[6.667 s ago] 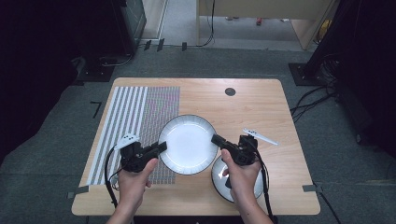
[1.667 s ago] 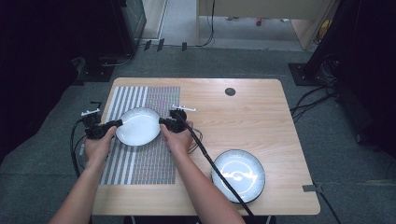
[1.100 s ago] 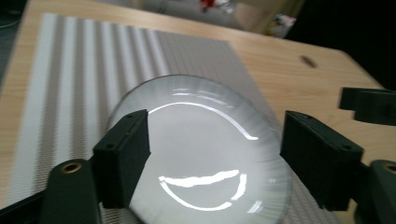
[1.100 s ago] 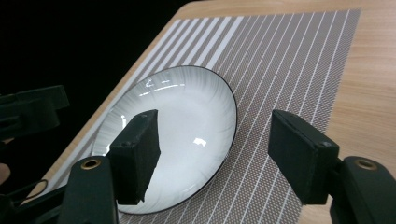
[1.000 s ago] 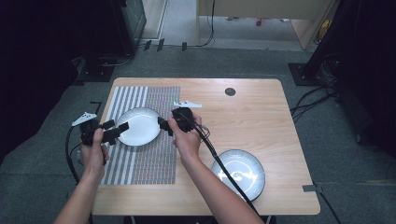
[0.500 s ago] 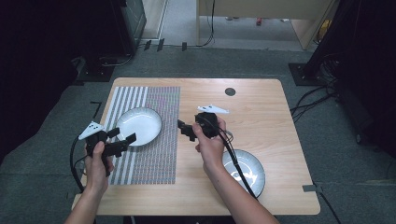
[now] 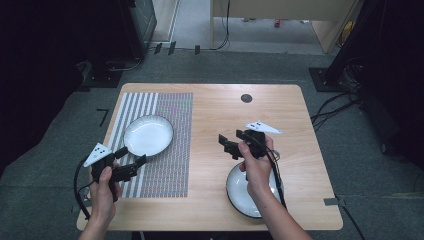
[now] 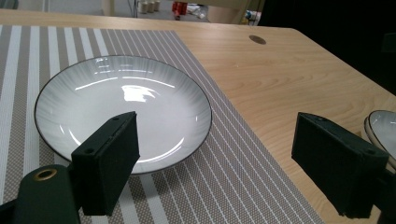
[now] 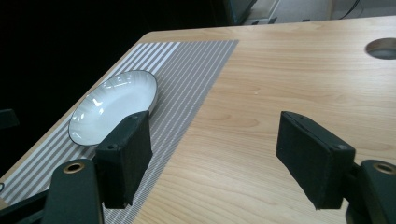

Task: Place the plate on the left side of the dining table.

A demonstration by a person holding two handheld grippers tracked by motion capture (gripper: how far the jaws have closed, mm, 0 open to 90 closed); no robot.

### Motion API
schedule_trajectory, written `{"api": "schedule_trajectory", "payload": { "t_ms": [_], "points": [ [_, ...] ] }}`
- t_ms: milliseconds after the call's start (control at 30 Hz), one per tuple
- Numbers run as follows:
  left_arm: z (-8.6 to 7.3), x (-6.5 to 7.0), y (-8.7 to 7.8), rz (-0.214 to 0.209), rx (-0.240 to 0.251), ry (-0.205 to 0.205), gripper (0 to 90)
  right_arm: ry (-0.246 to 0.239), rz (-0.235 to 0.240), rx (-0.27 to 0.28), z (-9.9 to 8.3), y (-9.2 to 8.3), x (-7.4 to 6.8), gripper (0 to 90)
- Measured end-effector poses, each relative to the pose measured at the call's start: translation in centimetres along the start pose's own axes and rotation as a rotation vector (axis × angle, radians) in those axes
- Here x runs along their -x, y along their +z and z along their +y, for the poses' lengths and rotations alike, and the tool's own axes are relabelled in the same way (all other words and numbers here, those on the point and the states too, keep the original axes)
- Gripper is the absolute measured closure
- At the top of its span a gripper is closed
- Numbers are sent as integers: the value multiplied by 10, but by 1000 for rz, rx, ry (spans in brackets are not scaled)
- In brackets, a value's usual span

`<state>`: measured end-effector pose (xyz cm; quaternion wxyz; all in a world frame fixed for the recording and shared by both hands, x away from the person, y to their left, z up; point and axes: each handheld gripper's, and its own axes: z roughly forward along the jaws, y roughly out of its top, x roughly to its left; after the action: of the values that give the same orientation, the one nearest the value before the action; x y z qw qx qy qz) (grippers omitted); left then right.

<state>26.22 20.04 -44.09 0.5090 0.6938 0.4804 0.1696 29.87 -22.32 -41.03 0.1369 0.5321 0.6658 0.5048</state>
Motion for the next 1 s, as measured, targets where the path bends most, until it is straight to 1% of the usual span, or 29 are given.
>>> {"api": "schedule_trajectory", "payload": {
  "t_ms": [67, 133, 267, 333, 467, 633, 767, 867, 1000],
  "points": [
    [-3, -2, -3, -2, 3, -7, 151, -7, 3, 0, -3, -7, 7, 272],
    [-4, -3, -6, 3, 3, 2, 151, -24, -3, 2, -8, -13, 14, 274],
    [-6, -5, -14, 3, 21, 1, 151, -32, -23, 0, -19, -24, 28, 273],
    [-7, -7, -18, 10, 30, 0, 151, -26, -26, 7, -24, -31, 36, 273],
    [-13, -10, -25, 9, 38, 3, 141, -6, -36, 9, -33, -46, 52, 280],
    [-24, -15, -30, 24, 40, -9, 140, 16, -56, 10, -47, -66, 73, 284],
    [-34, -18, -32, 37, 33, -19, 140, 17, -85, 8, -57, -78, 86, 283],
    [-39, -20, -34, 42, 23, -20, 140, 16, -118, 8, -66, -89, 96, 283],
    [-45, -24, -37, 51, 27, -22, 140, 46, -140, 19, -77, -101, 112, 287]
  ]
}}
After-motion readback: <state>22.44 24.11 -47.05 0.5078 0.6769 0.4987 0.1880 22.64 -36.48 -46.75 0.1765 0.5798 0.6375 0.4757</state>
